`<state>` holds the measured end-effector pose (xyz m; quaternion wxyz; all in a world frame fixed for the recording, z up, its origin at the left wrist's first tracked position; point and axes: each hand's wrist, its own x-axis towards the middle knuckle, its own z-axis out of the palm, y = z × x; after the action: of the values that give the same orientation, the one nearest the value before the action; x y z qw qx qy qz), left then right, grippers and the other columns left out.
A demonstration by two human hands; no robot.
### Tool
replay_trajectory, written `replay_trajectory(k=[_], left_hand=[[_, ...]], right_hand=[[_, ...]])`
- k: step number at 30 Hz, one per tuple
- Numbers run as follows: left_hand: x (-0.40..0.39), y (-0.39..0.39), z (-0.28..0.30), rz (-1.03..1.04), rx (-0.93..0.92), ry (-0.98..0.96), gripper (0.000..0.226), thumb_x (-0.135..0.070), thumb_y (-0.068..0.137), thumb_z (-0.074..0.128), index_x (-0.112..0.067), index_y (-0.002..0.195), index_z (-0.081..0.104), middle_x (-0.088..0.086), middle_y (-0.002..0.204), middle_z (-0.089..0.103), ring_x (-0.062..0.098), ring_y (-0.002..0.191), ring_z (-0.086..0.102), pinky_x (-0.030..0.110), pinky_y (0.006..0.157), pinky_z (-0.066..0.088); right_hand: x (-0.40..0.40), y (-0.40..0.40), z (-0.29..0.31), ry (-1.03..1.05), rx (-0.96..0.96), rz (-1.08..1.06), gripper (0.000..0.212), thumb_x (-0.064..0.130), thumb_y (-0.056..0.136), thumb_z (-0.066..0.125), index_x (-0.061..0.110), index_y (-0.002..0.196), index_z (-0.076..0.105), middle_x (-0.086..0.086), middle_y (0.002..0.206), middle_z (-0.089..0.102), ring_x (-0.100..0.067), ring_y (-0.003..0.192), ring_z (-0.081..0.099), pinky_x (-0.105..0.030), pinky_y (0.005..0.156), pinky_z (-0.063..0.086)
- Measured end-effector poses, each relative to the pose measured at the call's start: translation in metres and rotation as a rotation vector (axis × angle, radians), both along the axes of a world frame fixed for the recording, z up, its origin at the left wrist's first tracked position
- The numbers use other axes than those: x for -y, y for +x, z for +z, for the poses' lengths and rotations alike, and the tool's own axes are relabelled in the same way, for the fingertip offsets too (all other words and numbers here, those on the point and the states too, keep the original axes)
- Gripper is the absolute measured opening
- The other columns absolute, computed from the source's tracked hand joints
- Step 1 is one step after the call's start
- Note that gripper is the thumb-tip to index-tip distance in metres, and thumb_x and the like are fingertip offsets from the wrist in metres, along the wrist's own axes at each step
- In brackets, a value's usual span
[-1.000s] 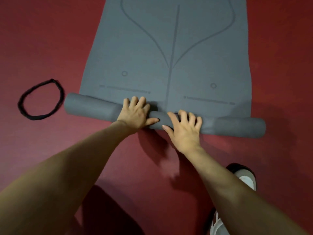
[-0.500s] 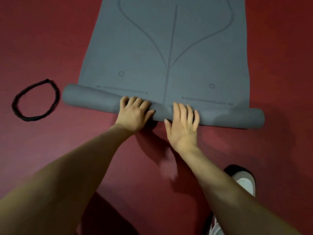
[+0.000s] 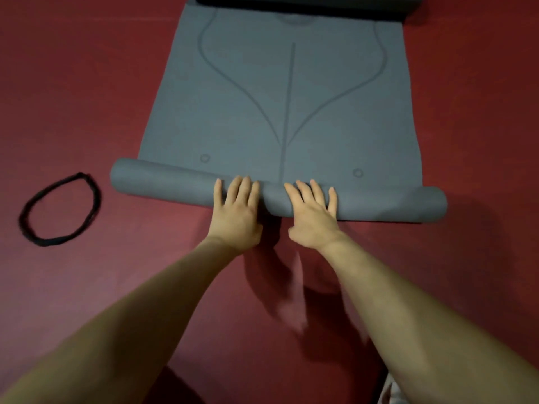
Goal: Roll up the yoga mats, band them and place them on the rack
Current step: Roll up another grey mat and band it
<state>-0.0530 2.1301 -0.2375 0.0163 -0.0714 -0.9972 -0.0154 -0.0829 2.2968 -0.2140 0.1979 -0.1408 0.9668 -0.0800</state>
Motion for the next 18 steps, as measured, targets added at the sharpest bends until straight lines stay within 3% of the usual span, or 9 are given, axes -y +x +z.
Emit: replay_trajectory(k=[3,5,8,10,14,18], left_hand=[[-0.002,-0.017,0.004,0.021,0.275,-0.160,0.090,-0.040,0.076,0.067,-0.004,0.145,0.022,0.011,0.147,0.031,0.030,0.141,0.023,0.057,0.114,0.006],[-0.002,-0.038,0.007,0.028,0.287,-0.153,0.085,-0.045,0.075,0.069,-0.008,0.139,0.025,0.006,0.138,0.036,0.026,0.133,0.030,0.057,0.114,0.009],[-0.002,-0.066,0.019,0.029,0.366,-0.114,0.077,-0.053,0.073,0.071,-0.011,0.125,0.035,0.003,0.126,0.043,0.026,0.121,0.040,0.059,0.110,0.017],[-0.006,-0.078,0.023,0.023,0.429,-0.146,0.077,-0.052,0.072,0.072,-0.011,0.125,0.034,0.004,0.127,0.043,0.027,0.122,0.040,0.060,0.109,0.020],[-0.008,-0.090,0.025,0.044,0.414,-0.161,0.074,-0.040,0.070,0.074,-0.013,0.125,0.032,0.005,0.127,0.042,0.027,0.121,0.040,0.059,0.107,0.025],[0.009,-0.093,0.023,-0.044,0.238,-0.125,0.077,-0.038,0.069,0.074,-0.016,0.128,0.031,0.004,0.125,0.035,0.026,0.116,0.041,0.054,0.105,0.029]], right_hand=[[0.004,-0.017,0.004,0.035,-0.018,0.006,0.087,0.015,0.076,0.061,0.020,0.150,0.015,-0.003,0.156,0.016,-0.025,0.146,0.004,-0.053,0.114,-0.009],[0.005,-0.013,0.001,0.067,-0.176,0.023,0.084,0.015,0.074,0.064,0.013,0.148,0.024,-0.008,0.155,0.023,-0.028,0.144,0.016,-0.052,0.116,0.000],[0.003,0.007,-0.016,0.074,-0.400,0.061,0.090,0.012,0.054,0.077,0.006,0.138,0.045,-0.011,0.145,0.044,-0.031,0.135,0.040,-0.051,0.111,0.026],[0.001,0.008,-0.023,0.075,-0.403,0.069,0.098,0.009,0.052,0.077,0.008,0.143,0.040,-0.008,0.150,0.038,-0.028,0.139,0.035,-0.048,0.113,0.022],[0.007,-0.012,-0.018,0.028,-0.312,0.042,0.099,0.008,0.066,0.070,0.012,0.151,0.018,-0.005,0.158,0.017,-0.028,0.147,0.010,-0.046,0.116,-0.004],[0.017,-0.045,-0.009,0.082,-0.264,0.022,0.093,0.017,0.071,0.071,0.017,0.148,0.019,-0.002,0.149,0.027,-0.026,0.142,0.018,-0.046,0.117,-0.001]])
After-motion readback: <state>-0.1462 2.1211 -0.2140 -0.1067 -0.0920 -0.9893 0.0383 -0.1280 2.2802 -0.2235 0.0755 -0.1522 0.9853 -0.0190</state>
